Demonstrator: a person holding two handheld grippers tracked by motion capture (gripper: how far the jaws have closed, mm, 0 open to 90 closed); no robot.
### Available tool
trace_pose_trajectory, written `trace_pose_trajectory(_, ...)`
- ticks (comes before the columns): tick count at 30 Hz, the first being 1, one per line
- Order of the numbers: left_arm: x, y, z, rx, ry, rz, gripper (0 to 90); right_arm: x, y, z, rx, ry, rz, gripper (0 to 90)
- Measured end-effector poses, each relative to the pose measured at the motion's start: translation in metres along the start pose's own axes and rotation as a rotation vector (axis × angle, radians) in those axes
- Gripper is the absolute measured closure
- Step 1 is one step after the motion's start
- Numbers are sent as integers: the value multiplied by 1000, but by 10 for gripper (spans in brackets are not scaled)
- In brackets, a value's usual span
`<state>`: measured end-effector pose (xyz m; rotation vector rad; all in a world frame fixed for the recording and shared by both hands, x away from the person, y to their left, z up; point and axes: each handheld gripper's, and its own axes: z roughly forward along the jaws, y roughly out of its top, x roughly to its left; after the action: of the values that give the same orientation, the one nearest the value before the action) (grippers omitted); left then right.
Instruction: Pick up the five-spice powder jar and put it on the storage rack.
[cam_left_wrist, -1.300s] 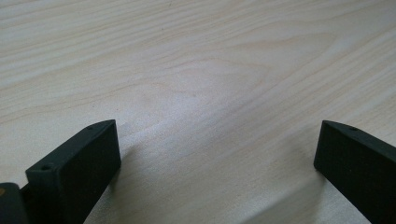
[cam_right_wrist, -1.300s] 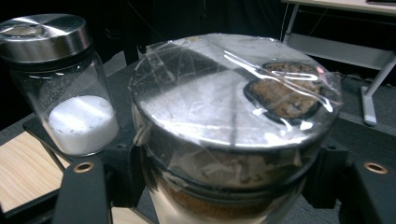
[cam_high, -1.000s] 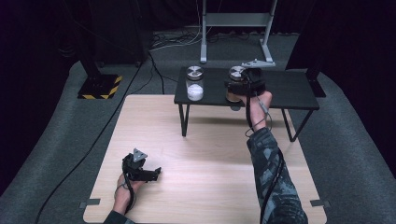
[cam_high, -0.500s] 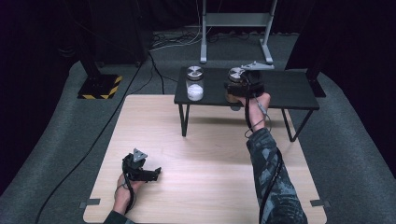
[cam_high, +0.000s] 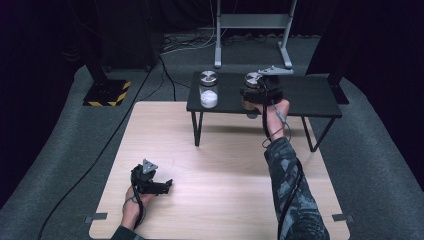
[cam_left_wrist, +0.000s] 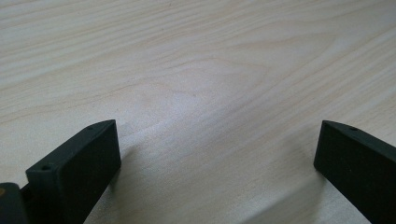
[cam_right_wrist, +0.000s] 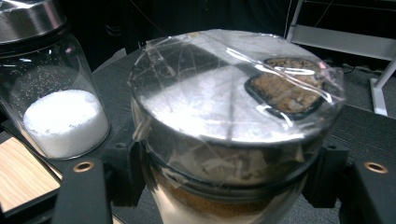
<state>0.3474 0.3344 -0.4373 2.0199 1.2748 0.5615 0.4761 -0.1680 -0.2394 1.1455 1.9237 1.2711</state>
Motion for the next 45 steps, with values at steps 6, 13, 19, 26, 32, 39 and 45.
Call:
trace_pose_trajectory(6,0,0,0,0,0,0,1,1,1,0,4,-5,2,298)
trace_pose_trajectory(13,0,0,0,0,0,0,1,2,3,0,12,-9,1,296)
trace_pose_trajectory(19,0,0,0,0,-1,0,1,12,1,-2,27,-54,28,0)
trace_pose_trajectory(26,0,0,0,0,-1,0,1,17,0,-14,96,-78,6,0)
trace_pose_trajectory(32,0,0,0,1,0,2,1,14,-19,-34,98,-72,10,0)
trace_pose_trajectory(39,0,0,0,0,0,1,1,15,-55,-56,90,-81,8,0)
trace_pose_trajectory(45,0,0,0,0,0,1,1,20,-90,-69,118,-87,-1,0)
